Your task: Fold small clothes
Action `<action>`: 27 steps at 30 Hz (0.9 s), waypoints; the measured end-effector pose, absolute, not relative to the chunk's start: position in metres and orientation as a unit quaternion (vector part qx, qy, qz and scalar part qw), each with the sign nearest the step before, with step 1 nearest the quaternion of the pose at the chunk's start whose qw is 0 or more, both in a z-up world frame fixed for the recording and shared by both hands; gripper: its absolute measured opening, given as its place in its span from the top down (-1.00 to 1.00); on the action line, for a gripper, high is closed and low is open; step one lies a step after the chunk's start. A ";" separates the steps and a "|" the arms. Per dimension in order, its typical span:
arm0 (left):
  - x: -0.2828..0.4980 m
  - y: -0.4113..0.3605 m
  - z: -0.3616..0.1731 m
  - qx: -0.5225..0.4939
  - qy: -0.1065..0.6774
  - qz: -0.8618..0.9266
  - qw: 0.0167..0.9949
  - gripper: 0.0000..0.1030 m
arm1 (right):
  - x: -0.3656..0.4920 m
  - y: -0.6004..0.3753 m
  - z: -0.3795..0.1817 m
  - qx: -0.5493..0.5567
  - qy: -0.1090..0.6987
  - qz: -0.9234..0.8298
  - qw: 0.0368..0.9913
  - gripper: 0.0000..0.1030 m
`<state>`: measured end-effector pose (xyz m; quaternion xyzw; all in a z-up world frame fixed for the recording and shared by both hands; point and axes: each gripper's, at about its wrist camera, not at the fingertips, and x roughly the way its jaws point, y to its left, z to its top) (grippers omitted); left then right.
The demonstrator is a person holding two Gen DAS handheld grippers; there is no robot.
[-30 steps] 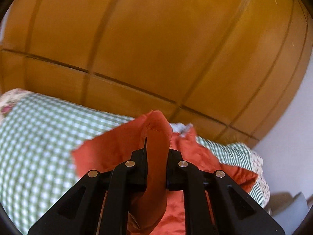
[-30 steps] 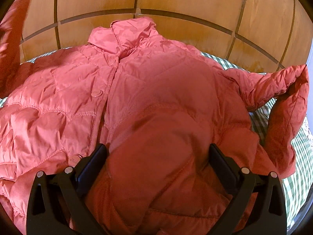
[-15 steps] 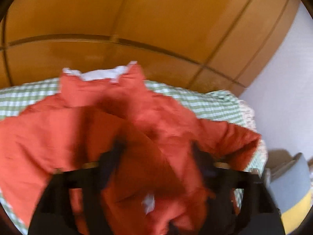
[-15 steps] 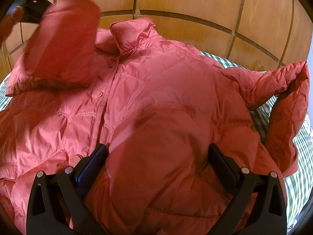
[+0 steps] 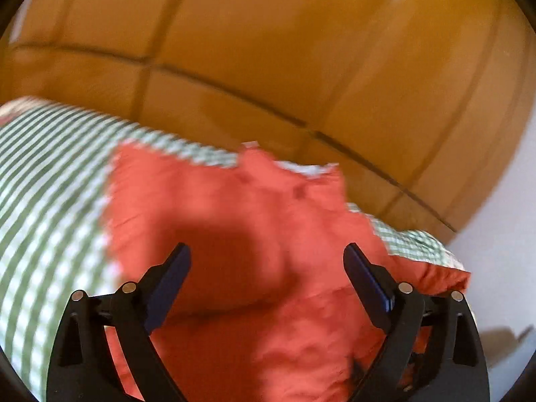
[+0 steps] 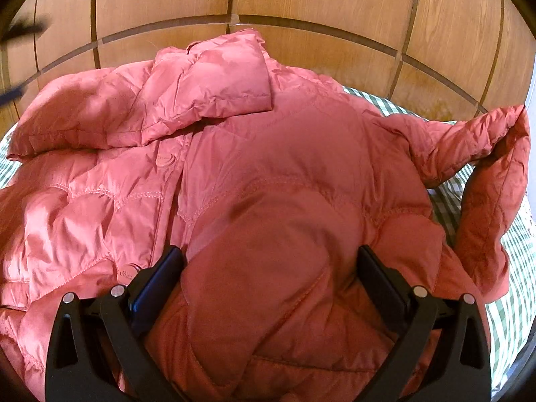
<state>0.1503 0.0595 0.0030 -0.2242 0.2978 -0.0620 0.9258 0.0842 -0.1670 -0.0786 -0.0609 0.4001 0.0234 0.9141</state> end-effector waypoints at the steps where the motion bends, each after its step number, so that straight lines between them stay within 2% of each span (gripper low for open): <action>1: 0.143 0.067 -0.003 -0.222 0.304 -0.048 0.925 -0.73 | 0.086 -0.167 -0.077 -0.062 0.407 0.025 0.911 -0.97; 3: 0.129 0.079 -0.019 -0.202 0.329 -0.021 0.922 -0.71 | 0.091 -0.168 -0.071 -0.061 0.426 0.026 0.902 -0.97; 5: 0.121 0.086 -0.031 -0.191 0.345 -0.006 0.919 -0.71 | 0.092 -0.174 -0.052 -0.027 0.402 0.041 0.914 -0.96; 7: 0.117 0.092 -0.044 -0.182 0.365 0.011 0.913 -0.55 | 0.096 -0.178 -0.033 -0.011 0.374 0.041 0.926 -0.96; 8: 0.118 0.094 -0.049 -0.184 0.375 0.020 0.908 -0.54 | 0.099 -0.178 -0.026 -0.009 0.366 0.040 0.930 -0.95; 12: 0.130 0.104 -0.069 -0.206 0.425 0.033 0.881 -0.54 | 0.143 -0.186 -0.010 0.051 0.368 0.060 0.926 -0.73; 16: 0.162 0.101 -0.069 -0.208 0.453 0.029 0.866 -0.52 | 0.192 -0.193 -0.019 0.118 0.394 0.063 0.909 -0.67; 19: 0.188 0.101 -0.059 -0.187 0.445 0.043 0.875 -0.52 | 0.219 -0.187 -0.029 0.145 0.426 0.079 0.889 -0.24; 21: 0.198 0.103 -0.053 -0.169 0.441 0.056 0.880 -0.52 | 0.227 -0.180 -0.030 0.150 0.439 0.102 0.880 0.71; 23: 0.202 0.108 -0.046 -0.145 0.425 0.076 0.890 -0.52 | 0.226 -0.175 -0.019 0.141 0.421 0.109 0.890 0.91; 27: 0.197 0.119 -0.039 -0.133 0.389 0.091 0.907 -0.58 | 0.196 -0.177 0.016 0.097 0.326 0.066 0.938 1.00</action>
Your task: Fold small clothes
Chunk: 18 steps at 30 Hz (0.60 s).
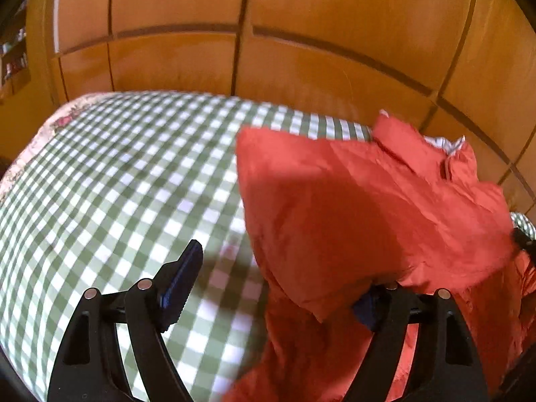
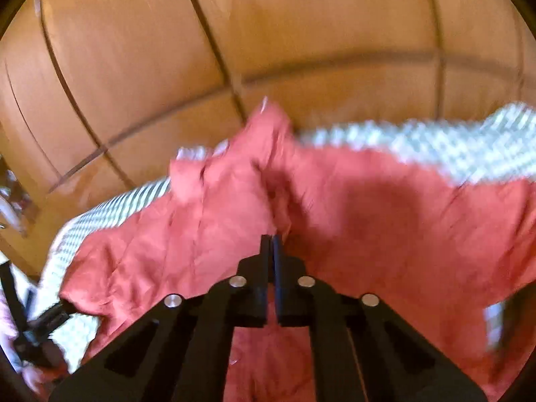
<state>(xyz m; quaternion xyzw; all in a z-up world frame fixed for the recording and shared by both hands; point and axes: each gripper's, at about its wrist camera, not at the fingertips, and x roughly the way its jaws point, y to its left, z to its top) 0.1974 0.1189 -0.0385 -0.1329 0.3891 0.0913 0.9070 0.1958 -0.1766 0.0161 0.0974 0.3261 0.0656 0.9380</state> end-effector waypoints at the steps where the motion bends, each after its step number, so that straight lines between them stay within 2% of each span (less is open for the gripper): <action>1: 0.196 0.121 -0.041 -0.137 0.389 0.087 0.907 -0.64 | 0.192 -0.178 0.017 0.090 0.316 0.047 0.943 1.00; 3: 0.200 0.119 -0.052 -0.129 0.400 0.082 0.904 -0.65 | 0.190 -0.185 0.008 0.078 0.310 0.005 0.947 1.00; 5: 0.209 0.117 -0.065 -0.111 0.420 0.094 0.895 -0.65 | 0.198 -0.196 -0.018 0.091 0.350 -0.012 0.932 1.00; 8: 0.221 0.124 -0.080 -0.133 0.449 0.092 0.879 -0.66 | 0.199 -0.209 -0.044 0.166 0.382 0.038 0.908 1.00; 10: 0.221 0.128 -0.080 -0.146 0.445 0.094 0.879 -0.74 | 0.190 -0.215 -0.040 0.199 0.369 0.080 0.904 0.81; 11: 0.221 0.128 -0.081 -0.148 0.443 0.094 0.879 -0.74 | 0.184 -0.212 -0.033 0.198 0.355 0.087 0.910 0.08; 12: 0.220 0.129 -0.082 -0.150 0.443 0.092 0.879 -0.74 | 0.181 -0.211 -0.029 0.198 0.343 0.090 0.914 -0.50; 14: 0.219 0.130 -0.082 -0.151 0.440 0.092 0.880 -0.74 | 0.179 -0.208 -0.019 0.192 0.327 0.111 0.919 -0.54; 16: 0.217 0.131 -0.078 -0.152 0.432 0.095 0.884 -0.74 | 0.189 -0.199 -0.018 0.182 0.346 0.107 0.914 -0.53; 18: 0.217 0.131 -0.075 -0.150 0.425 0.098 0.887 -0.74 | 0.203 -0.188 -0.024 0.194 0.376 0.127 0.897 -0.36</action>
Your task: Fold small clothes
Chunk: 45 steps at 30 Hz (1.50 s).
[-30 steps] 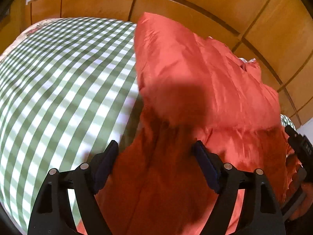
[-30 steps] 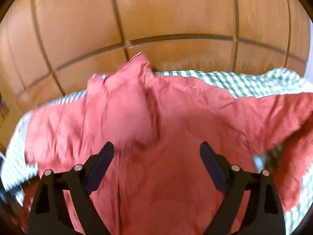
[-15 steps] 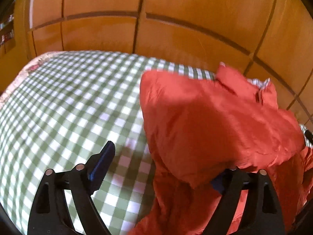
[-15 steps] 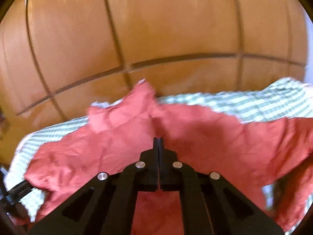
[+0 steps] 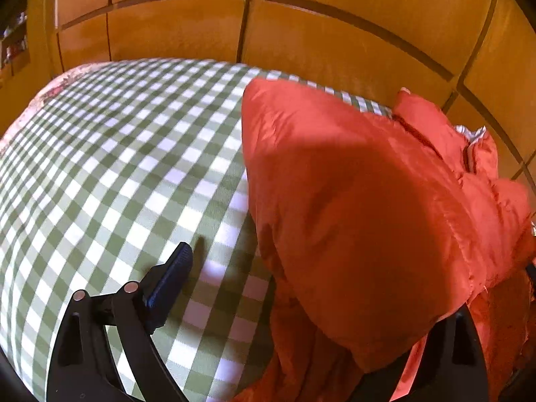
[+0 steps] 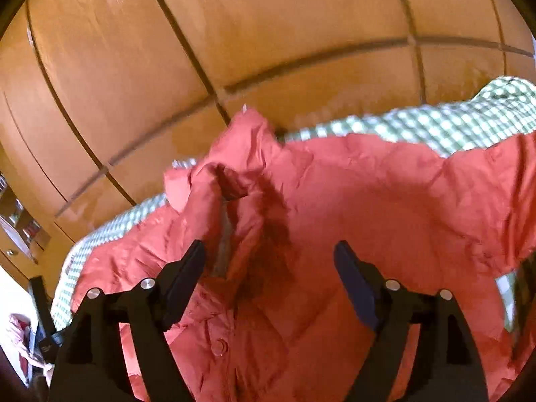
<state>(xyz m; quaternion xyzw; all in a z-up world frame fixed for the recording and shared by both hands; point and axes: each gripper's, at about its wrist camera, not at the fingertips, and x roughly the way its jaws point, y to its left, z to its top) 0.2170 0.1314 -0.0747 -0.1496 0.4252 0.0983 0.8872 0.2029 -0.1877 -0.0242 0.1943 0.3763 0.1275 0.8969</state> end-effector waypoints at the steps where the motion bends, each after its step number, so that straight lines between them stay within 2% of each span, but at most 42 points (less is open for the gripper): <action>1: 0.217 0.131 -0.074 -0.146 0.425 0.101 0.888 -0.74 | 0.206 -0.185 -0.026 0.204 0.384 0.137 0.890 -0.32; 4: 0.218 0.130 -0.071 -0.123 0.425 0.109 0.890 -0.74 | 0.203 -0.190 -0.016 0.233 0.354 0.142 0.895 -0.28; 6: 0.215 0.130 -0.071 -0.119 0.423 0.112 0.891 -0.74 | 0.207 -0.190 -0.019 0.231 0.364 0.149 0.890 -0.42; 8: 0.215 0.131 -0.074 -0.125 0.426 0.110 0.889 -0.74 | 0.210 -0.191 -0.026 0.247 0.379 0.167 0.876 -0.43; 10: 0.216 0.130 -0.077 -0.123 0.430 0.110 0.888 -0.74 | 0.207 -0.203 -0.024 0.289 0.355 0.161 0.874 -0.43; 12: 0.214 0.131 -0.077 -0.123 0.426 0.111 0.889 -0.74 | 0.203 -0.221 -0.021 0.333 0.328 0.161 0.869 -0.62; 17: 0.217 0.127 -0.081 -0.121 0.430 0.110 0.888 -0.74 | 0.223 -0.192 -0.029 0.259 0.401 0.192 0.858 -0.64; 18: 0.218 0.125 -0.081 -0.118 0.431 0.109 0.888 -0.74 | 0.230 -0.179 -0.037 0.223 0.427 0.170 0.860 -0.44; 19: 0.218 0.124 -0.081 -0.115 0.431 0.109 0.888 -0.74 | 0.236 -0.169 -0.043 0.200 0.445 0.153 0.859 -0.10; 20: 0.219 0.123 -0.080 -0.108 0.433 0.109 0.888 -0.74 | 0.240 -0.163 -0.047 0.193 0.461 0.152 0.853 0.70; 23: 0.219 0.123 -0.068 -0.074 0.426 0.134 0.892 -0.74 | 0.225 -0.160 -0.017 0.165 0.406 0.135 0.889 0.83; 25: 0.217 0.123 -0.061 -0.049 0.410 0.152 0.898 -0.81 | 0.212 -0.166 0.001 0.142 0.371 0.100 0.912 0.84; 27: 0.219 0.119 -0.064 -0.015 0.408 0.160 0.899 -0.89 | 0.209 -0.176 0.001 0.132 0.373 0.070 0.916 0.84; 31: 0.229 0.112 -0.086 0.007 0.449 0.145 0.882 -0.90 | 0.216 -0.174 -0.048 0.100 0.425 0.055 0.898 0.82; 34: 0.221 0.121 -0.084 -0.016 0.452 0.123 0.883 -0.91 | 0.208 -0.171 -0.058 0.076 0.408 0.055 0.908 0.78; 38: 0.189 0.133 -0.077 -0.020 0.459 0.065 0.886 -0.91 | 0.204 -0.166 -0.057 0.064 0.406 0.071 0.909 0.57; 42: 0.158 0.135 -0.066 0.004 0.461 0.038 0.886 -0.91 | 0.204 -0.158 -0.062 0.056 0.401 0.094 0.909 0.29; 45: 0.152 0.133 -0.060 0.037 0.449 0.049 0.891 -0.94 | 0.202 -0.149 -0.062 0.034 0.398 0.095 0.912 0.15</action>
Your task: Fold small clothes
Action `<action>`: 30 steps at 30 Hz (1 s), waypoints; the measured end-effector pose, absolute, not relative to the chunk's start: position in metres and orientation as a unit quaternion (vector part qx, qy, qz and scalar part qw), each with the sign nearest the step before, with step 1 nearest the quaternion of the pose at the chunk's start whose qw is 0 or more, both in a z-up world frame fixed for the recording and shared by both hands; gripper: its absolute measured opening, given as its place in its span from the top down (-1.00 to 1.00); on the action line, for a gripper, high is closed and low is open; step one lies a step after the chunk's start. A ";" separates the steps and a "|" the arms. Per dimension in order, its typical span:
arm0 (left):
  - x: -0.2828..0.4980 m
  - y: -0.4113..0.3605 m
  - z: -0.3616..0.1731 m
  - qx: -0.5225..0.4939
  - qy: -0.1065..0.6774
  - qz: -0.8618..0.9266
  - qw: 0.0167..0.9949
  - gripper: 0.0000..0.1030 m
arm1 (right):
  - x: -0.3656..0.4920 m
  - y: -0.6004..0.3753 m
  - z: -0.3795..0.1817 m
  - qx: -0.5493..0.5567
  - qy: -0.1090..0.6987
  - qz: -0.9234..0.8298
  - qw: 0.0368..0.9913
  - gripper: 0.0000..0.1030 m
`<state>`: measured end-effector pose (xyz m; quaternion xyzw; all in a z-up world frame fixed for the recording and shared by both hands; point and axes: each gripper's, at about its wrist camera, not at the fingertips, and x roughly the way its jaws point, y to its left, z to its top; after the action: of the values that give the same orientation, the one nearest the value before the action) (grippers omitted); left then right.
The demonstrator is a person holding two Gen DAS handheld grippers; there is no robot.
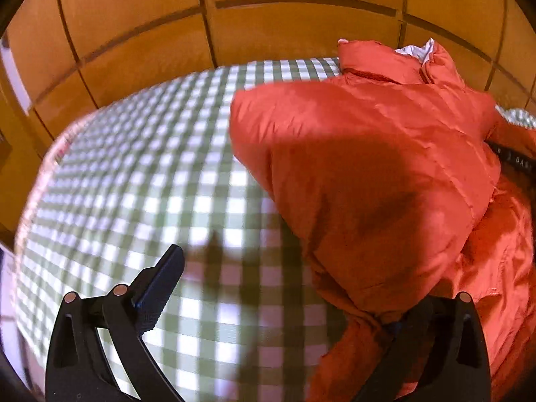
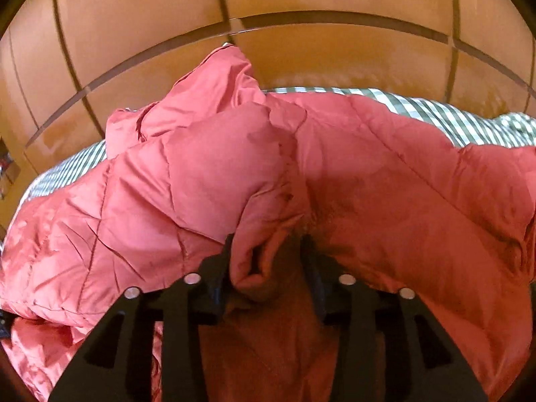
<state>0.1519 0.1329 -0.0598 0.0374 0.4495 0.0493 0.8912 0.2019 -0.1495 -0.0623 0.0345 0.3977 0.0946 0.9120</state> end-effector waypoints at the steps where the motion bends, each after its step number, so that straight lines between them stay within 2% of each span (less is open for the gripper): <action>1: 0.154 0.134 -0.058 0.048 0.441 0.061 0.894 -0.94 | 0.202 -0.148 -0.062 0.033 0.397 0.095 0.912 0.11; 4: 0.178 0.137 -0.063 0.066 0.438 0.088 0.892 -0.94 | 0.206 -0.146 -0.065 0.032 0.399 0.094 0.911 0.06; 7: 0.195 0.138 -0.080 0.072 0.478 0.082 0.871 -0.94 | 0.210 -0.142 -0.066 0.028 0.399 0.092 0.912 -0.02; 12: 0.158 0.145 -0.064 0.044 0.473 0.019 0.880 -0.94 | 0.211 -0.140 -0.066 0.025 0.398 0.096 0.912 -0.43; 14: 0.137 0.154 -0.054 0.050 0.467 -0.011 0.883 -0.94 | 0.211 -0.136 -0.067 0.015 0.398 0.094 0.912 -0.51; 18: 0.109 0.179 -0.033 0.036 0.460 0.024 0.887 -0.94 | 0.211 -0.136 -0.067 0.014 0.397 0.093 0.913 -0.54; 22: 0.119 0.187 -0.006 -0.109 0.404 0.035 0.908 -0.94 | 0.212 -0.134 -0.068 0.009 0.396 0.089 0.914 -0.56; 25: 0.148 0.166 -0.003 -0.173 0.379 0.013 0.909 -0.94 | 0.213 -0.134 -0.068 0.007 0.396 0.085 0.914 -0.60; 28: 0.187 0.122 -0.024 -0.145 0.418 0.025 0.896 -0.92 | 0.214 -0.135 -0.068 0.007 0.396 0.081 0.915 -0.64; 30: 0.208 0.101 -0.048 -0.074 0.443 0.065 0.891 -0.92 | 0.213 -0.136 -0.069 0.007 0.395 0.080 0.915 -0.69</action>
<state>0.2078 0.1011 -0.0483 -0.0744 0.4428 0.0647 0.8912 0.2135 -0.1363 -0.0687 0.0069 0.3954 0.0796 0.9150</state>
